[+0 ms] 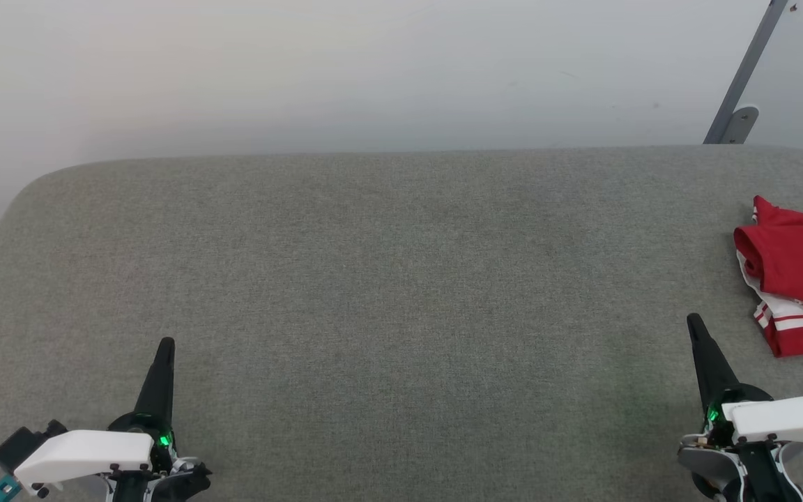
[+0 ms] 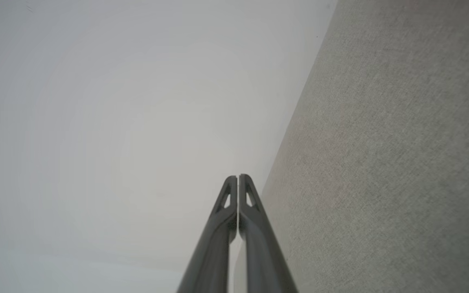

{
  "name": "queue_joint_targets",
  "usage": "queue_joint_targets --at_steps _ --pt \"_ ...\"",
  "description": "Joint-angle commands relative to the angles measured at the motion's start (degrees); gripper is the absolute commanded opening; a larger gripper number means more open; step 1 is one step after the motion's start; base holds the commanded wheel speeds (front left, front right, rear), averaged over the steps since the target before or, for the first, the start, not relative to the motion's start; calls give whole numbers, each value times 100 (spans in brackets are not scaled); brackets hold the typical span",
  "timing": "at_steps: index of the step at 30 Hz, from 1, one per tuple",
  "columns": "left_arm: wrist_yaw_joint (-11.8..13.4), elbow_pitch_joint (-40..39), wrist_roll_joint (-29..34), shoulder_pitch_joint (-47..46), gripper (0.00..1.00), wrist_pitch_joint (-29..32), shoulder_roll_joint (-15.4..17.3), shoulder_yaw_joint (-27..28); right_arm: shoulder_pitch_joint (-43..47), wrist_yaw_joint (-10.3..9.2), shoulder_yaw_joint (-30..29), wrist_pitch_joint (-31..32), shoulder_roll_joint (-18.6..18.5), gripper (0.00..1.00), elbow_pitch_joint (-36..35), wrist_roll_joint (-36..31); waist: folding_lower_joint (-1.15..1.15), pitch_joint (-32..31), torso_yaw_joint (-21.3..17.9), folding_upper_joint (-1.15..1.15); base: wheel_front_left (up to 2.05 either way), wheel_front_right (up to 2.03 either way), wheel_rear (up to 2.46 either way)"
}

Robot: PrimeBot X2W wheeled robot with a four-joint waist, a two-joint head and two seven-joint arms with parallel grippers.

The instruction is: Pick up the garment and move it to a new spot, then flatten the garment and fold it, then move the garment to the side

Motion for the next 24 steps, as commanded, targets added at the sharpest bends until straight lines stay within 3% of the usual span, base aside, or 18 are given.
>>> queue_joint_targets --at_steps 1,24 --pt "-26 -6 -158 -141 0 40 -1 18 -90 0 -23 51 23 0 1 150 0 0 -2 0 0 0 0" --pt "-32 66 -881 -306 0 282 -87 27 -193 0 -31 289 74 0 21 983 0 5 -22 0 0 0 0"
